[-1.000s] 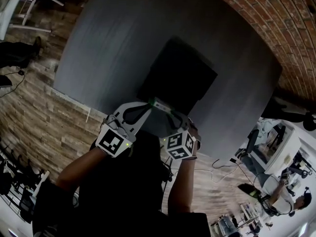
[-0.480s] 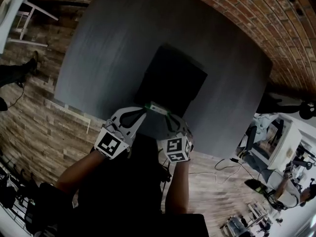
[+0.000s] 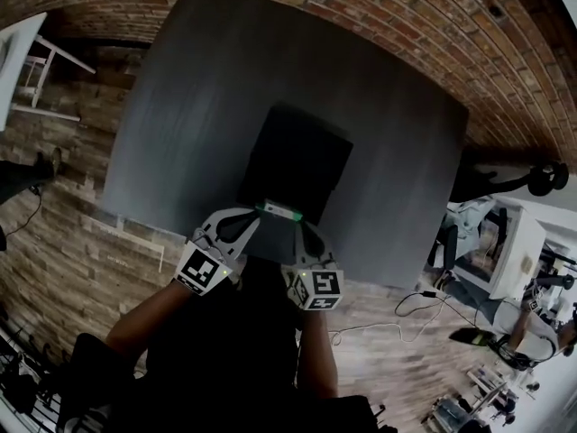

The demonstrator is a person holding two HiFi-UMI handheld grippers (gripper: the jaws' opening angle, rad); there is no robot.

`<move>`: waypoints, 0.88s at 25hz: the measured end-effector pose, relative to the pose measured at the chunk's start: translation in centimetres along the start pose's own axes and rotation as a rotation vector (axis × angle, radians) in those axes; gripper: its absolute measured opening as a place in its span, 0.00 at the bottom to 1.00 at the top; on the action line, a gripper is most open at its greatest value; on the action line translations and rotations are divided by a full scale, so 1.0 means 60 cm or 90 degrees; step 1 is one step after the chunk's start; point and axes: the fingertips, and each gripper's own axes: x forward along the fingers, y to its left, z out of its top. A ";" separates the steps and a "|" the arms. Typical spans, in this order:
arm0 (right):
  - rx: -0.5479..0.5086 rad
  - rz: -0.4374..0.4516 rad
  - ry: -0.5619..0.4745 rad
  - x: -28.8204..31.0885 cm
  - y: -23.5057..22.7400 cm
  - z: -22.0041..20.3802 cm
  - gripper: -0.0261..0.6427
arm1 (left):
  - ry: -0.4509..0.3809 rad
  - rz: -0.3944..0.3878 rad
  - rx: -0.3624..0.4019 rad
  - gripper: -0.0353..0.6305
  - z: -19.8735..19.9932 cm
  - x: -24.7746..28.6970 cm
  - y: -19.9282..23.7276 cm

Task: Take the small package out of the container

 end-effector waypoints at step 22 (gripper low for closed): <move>0.066 -0.080 -0.136 -0.071 -0.039 0.102 0.08 | 0.185 -0.164 0.289 0.12 -0.102 0.091 -0.048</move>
